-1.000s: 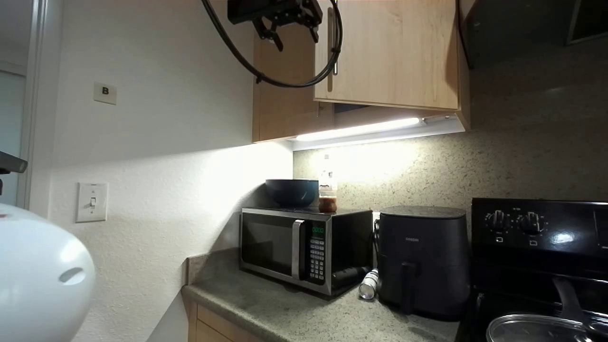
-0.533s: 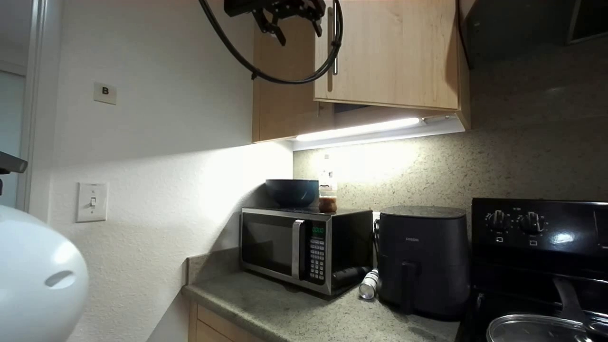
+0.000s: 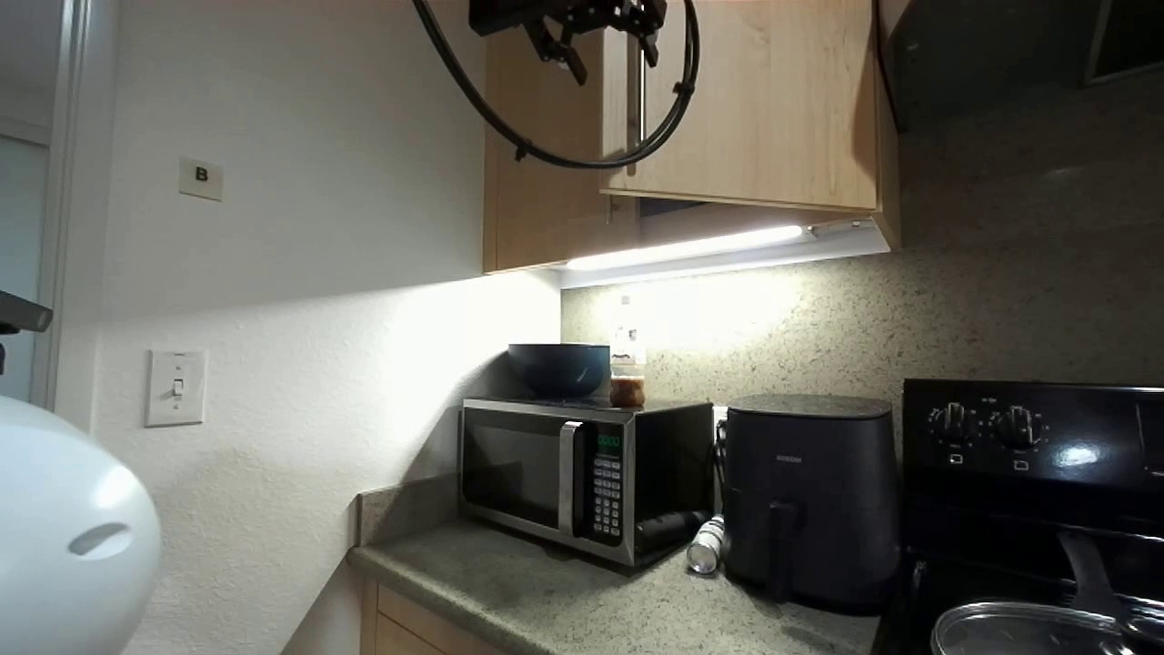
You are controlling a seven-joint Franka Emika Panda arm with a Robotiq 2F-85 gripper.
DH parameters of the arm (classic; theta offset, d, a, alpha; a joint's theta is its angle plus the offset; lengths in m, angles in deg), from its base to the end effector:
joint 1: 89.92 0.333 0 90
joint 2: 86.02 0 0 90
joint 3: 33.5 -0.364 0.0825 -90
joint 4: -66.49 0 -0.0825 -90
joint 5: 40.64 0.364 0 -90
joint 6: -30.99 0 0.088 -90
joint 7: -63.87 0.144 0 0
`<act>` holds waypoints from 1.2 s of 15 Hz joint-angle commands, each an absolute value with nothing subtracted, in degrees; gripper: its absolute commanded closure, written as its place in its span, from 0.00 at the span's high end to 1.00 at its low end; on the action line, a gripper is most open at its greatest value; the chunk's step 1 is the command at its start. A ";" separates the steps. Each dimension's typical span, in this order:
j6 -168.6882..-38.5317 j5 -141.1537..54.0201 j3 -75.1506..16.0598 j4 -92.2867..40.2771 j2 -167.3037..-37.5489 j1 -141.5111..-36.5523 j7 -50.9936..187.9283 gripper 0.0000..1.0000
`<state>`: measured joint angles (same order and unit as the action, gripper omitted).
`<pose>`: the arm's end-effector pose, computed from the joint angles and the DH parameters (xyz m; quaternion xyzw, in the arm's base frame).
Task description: Close the right upper cabinet door.
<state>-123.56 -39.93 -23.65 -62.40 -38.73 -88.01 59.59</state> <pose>0.2974 -0.0860 0.8111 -0.8042 0.0439 -0.5927 0.0093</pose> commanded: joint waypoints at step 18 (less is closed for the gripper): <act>-126.38 -33.72 -19.44 -51.62 -50.92 -82.45 57.56 1.00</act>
<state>-125.64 -36.31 -19.58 -54.27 -47.70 -83.84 59.48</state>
